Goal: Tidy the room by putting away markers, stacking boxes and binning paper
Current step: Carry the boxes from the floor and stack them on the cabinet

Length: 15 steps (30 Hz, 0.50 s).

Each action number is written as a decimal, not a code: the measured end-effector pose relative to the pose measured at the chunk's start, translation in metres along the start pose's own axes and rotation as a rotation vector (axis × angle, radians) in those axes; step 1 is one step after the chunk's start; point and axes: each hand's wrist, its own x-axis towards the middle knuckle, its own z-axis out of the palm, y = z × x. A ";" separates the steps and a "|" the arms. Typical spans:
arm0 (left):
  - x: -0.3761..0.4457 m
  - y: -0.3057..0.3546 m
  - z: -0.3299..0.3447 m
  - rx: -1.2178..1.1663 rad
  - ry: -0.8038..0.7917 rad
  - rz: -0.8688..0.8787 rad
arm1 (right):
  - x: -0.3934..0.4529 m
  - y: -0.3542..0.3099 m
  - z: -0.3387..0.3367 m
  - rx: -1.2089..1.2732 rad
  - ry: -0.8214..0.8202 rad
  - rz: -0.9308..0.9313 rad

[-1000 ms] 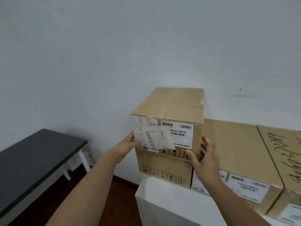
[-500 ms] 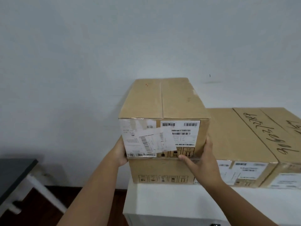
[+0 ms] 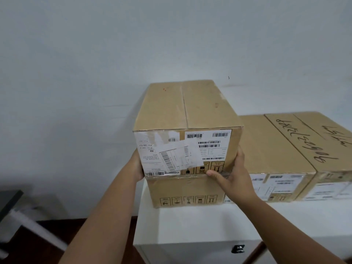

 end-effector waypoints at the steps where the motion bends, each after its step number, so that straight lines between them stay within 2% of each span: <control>1: 0.000 -0.001 0.000 -0.011 0.005 -0.001 | 0.000 0.002 0.001 -0.004 0.001 -0.002; 8: -0.008 -0.030 -0.001 -0.121 0.027 -0.016 | 0.001 0.002 -0.001 0.005 -0.023 0.014; 11: -0.030 -0.055 -0.001 -0.122 0.017 0.061 | -0.007 0.001 -0.013 -0.015 -0.024 -0.030; 15: -0.078 -0.095 0.008 -0.076 0.100 0.120 | -0.044 0.014 -0.052 -0.112 0.047 -0.003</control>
